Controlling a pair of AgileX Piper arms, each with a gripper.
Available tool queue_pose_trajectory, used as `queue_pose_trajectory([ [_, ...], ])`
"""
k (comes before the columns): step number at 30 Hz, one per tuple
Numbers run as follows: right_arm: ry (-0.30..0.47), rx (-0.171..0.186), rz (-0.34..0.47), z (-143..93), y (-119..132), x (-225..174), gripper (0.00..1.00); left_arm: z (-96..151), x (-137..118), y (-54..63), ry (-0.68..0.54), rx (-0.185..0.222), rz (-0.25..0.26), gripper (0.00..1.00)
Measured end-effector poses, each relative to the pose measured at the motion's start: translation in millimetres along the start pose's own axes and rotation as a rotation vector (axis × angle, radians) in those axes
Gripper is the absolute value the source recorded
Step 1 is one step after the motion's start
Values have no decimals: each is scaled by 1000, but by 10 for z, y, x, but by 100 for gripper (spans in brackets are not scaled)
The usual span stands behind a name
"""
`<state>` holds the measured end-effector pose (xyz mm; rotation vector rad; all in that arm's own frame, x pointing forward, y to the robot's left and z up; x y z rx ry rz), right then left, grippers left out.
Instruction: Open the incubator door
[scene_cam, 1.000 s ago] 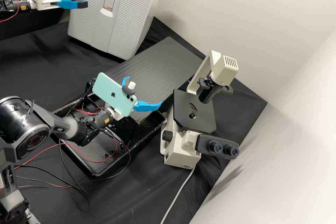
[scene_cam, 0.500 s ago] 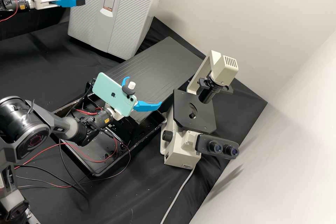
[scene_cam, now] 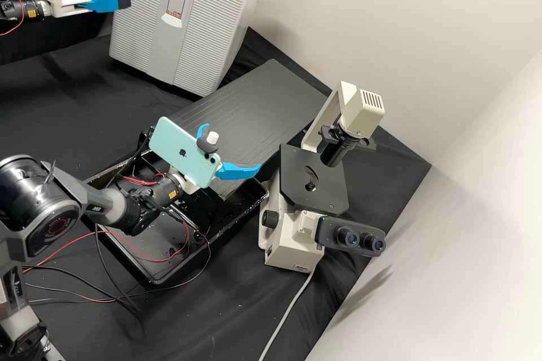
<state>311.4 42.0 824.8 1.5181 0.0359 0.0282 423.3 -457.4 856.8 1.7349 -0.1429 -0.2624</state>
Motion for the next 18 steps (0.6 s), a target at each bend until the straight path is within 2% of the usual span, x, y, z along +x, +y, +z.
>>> queue_pose_trajectory([
  [1, 0, 0, 0, 0, 0, 0, 100, 1, -3, -9, 0, -2, -4, 0],
  [5, 0, 0, 0, 0, 0, 0, 100, 146, 15, -144, -86, 70, -89, 0],
  [7, 0, 0, 0, 0, 0, 0, 100, 190, 20, -185, -112, 93, -116, 0],
  [13, 0, 0, 0, 0, 0, 0, 100, 188, 20, -185, -106, 83, -109, 0],
  [18, 0, 0, 0, 0, 0, 0, 100, 164, -12, -230, -94, 72, -121, 0],
])
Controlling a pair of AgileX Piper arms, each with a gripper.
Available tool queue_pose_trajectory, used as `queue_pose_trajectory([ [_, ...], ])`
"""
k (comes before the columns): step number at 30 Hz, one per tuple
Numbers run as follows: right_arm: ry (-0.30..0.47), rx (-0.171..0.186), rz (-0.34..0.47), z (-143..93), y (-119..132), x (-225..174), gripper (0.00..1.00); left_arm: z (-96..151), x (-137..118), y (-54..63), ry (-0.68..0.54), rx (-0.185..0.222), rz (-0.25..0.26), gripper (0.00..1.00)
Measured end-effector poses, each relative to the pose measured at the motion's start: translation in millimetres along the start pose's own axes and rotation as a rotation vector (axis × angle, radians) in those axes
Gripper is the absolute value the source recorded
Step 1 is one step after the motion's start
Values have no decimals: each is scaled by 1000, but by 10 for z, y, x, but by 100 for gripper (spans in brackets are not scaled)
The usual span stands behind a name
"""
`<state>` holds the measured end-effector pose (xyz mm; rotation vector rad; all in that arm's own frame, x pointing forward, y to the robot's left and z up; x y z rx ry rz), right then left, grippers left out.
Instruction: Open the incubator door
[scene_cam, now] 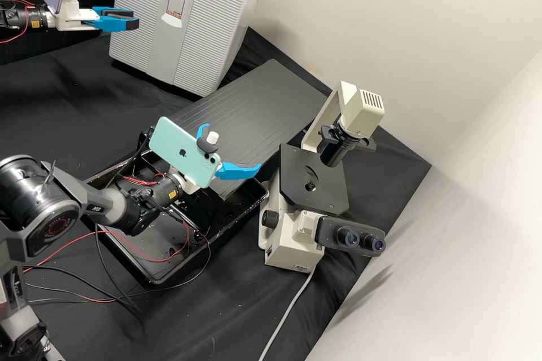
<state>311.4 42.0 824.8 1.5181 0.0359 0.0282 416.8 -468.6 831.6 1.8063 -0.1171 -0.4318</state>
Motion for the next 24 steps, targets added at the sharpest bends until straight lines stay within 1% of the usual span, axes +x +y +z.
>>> queue_pose_trajectory([
  [2, 0, 0, 0, 0, 0, 0, 100, -6, -9, -15, 4, 3, -3, 0],
  [3, 0, 0, 0, 0, 0, 0, 100, -10, -12, -18, 8, 13, -1, 0],
  [4, 0, 0, 0, 0, 0, 0, 100, -15, -21, -29, 12, 17, -2, 100],
  [6, 0, 0, 0, 0, 0, 0, 100, -23, -43, -26, 34, 23, 3, 100],
  [7, 0, 0, 0, 0, 0, 0, 100, -27, -59, -12, 55, 37, 8, 100],
  [9, 0, 0, 0, 0, 0, 0, 100, -30, -108, 32, 105, 52, 26, 100],
  [11, 0, 0, 0, 0, 0, 0, 100, -42, -172, 88, 166, 50, 56, 100],
  [14, 0, 0, 0, 0, 0, 0, 100, -68, -265, 195, 208, 55, 93, 100],
  [19, 0, 0, 0, 0, 0, 0, 100, -193, -382, 338, 287, 46, 151, 100],
  [21, 0, 0, 0, 0, 0, 0, 100, -239, -406, 361, 314, 31, 164, 100],
  [24, 0, 0, 0, 0, 0, 0, 100, -282, -428, 373, 341, 19, 166, 100],
])
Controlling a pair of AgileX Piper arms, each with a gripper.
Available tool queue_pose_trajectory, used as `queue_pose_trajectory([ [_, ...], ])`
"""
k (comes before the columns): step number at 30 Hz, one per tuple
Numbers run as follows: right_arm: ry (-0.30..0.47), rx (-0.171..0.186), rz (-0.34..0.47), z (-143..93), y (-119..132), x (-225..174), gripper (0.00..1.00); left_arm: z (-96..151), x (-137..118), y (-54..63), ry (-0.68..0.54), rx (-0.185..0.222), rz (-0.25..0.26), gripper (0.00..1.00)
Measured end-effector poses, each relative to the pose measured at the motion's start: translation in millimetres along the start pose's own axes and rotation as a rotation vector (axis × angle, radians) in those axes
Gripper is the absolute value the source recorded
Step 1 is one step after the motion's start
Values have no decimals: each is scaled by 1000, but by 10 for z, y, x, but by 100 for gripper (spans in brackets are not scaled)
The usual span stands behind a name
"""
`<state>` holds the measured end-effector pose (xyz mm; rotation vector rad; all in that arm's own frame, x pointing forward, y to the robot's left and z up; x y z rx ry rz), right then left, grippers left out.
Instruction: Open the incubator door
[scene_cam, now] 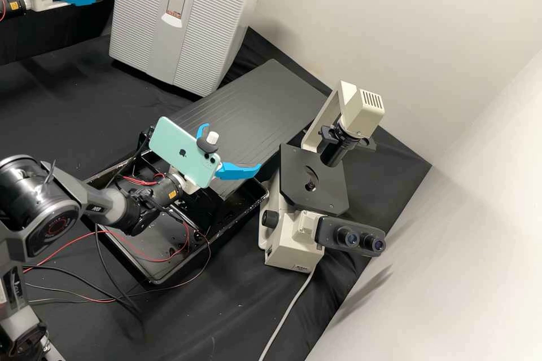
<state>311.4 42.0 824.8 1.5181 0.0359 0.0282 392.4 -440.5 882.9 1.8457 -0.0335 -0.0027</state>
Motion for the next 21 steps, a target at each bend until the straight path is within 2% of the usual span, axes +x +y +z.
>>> queue_pose_trajectory([
  [6, 0, 0, 0, 0, 0, 0, 100, 34, 45, 47, -16, 21, 2, 100],
  [11, 0, 0, 0, 0, 0, 0, 100, 100, 144, 57, -59, 56, -21, 100],
  [16, 0, 0, 0, 0, 0, 0, 100, 224, 217, 83, -116, 109, -37, 100],
  [19, 0, 0, 0, 0, 0, 0, 100, 298, 260, 105, -148, 111, -36, 100],
  [21, 0, 0, 0, 0, 0, 0, 100, 323, 282, 106, -156, 97, -35, 100],
])
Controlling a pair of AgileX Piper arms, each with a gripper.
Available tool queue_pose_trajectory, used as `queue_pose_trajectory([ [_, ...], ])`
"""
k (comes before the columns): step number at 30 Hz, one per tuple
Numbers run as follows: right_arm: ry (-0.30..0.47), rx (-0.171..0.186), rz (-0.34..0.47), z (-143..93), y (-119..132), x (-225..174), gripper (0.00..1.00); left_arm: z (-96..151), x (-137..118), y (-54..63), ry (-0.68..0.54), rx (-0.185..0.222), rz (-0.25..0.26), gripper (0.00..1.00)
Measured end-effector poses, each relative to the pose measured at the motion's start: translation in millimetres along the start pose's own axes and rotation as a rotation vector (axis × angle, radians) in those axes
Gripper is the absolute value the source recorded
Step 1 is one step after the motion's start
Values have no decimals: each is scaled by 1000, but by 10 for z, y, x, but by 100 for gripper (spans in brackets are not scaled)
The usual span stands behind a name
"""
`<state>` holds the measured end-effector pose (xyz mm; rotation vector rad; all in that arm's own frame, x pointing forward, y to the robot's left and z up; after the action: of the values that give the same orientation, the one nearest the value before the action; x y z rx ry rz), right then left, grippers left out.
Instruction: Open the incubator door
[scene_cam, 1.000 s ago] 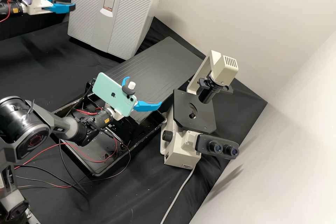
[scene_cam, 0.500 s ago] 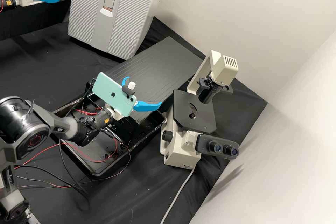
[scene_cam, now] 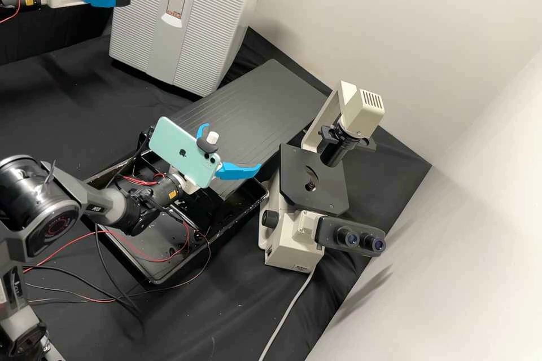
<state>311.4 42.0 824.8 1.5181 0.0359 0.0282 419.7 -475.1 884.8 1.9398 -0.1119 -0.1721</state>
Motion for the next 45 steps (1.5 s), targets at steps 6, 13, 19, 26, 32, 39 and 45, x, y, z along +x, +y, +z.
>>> queue_pose_trajectory([
  [6, 0, 0, 0, 0, 0, 0, 100, -15, 53, -24, -4, -31, -3, 100],
  [13, 0, 0, 0, 0, 0, 0, 100, 4, 111, -55, -43, -61, -43, 100],
  [19, 0, 0, 0, 0, 0, 0, 100, 38, 178, -78, -81, -93, -74, 100],
  [26, 0, 0, 0, 0, 0, 0, 100, 97, 205, -80, -99, -90, -78, 100],
  [32, 0, 0, 0, 0, 0, 0, 100, 98, 206, -77, -100, -95, -78, 100],
  [39, 0, 0, 0, 0, 0, 0, 100, 98, 206, -77, -100, -95, -78, 100],
  [45, 0, 0, 0, 0, 0, 0, 100, 98, 206, -77, -100, -95, -78, 0],
])
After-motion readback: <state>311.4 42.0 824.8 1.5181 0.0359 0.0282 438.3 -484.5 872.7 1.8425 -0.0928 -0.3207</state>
